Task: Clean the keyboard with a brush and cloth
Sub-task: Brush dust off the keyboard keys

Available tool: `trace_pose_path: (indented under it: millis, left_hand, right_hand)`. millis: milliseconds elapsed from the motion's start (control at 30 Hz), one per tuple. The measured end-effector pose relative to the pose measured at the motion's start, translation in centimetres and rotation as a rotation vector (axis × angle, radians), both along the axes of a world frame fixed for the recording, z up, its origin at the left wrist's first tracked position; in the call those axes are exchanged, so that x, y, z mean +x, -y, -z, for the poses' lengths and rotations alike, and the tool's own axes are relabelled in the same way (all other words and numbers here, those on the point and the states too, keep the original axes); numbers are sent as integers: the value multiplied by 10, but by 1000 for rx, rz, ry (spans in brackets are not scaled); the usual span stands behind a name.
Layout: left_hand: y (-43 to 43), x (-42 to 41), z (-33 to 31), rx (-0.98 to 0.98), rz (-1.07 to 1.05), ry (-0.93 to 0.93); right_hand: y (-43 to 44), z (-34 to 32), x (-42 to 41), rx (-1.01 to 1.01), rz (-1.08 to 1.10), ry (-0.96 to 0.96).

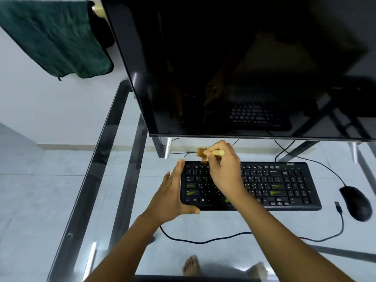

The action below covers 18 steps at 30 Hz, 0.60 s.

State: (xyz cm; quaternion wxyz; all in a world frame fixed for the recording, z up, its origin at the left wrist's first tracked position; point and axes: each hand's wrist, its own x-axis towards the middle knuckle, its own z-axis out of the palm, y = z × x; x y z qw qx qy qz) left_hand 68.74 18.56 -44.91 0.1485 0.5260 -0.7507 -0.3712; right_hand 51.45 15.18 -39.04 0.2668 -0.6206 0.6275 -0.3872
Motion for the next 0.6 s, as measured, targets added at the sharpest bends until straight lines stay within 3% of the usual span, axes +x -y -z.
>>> trace_pose_path:
  millis: [133, 233, 367, 467, 533, 600]
  left_hand:
    - [0, 2, 4, 19, -17, -11]
    - [0, 2, 8, 19, -25, -18]
    - [-1, 2, 6, 30, -62, -12]
    - [0, 2, 7, 15, -50, -12]
    - [-1, 2, 6, 27, -60, -8]
    - [-2, 2, 3, 31, -69, -13]
  right_hand:
    - [-4, 1, 7, 123, -167, -70]
    - [1, -3, 2, 63, -18, -29]
    - [-3, -3, 11, 159, -82, -3]
    - [4, -9, 10, 94, 91, 59]
    - [5, -8, 12, 201, 20, 121]
    - [2, -9, 16, 260, -67, 51]
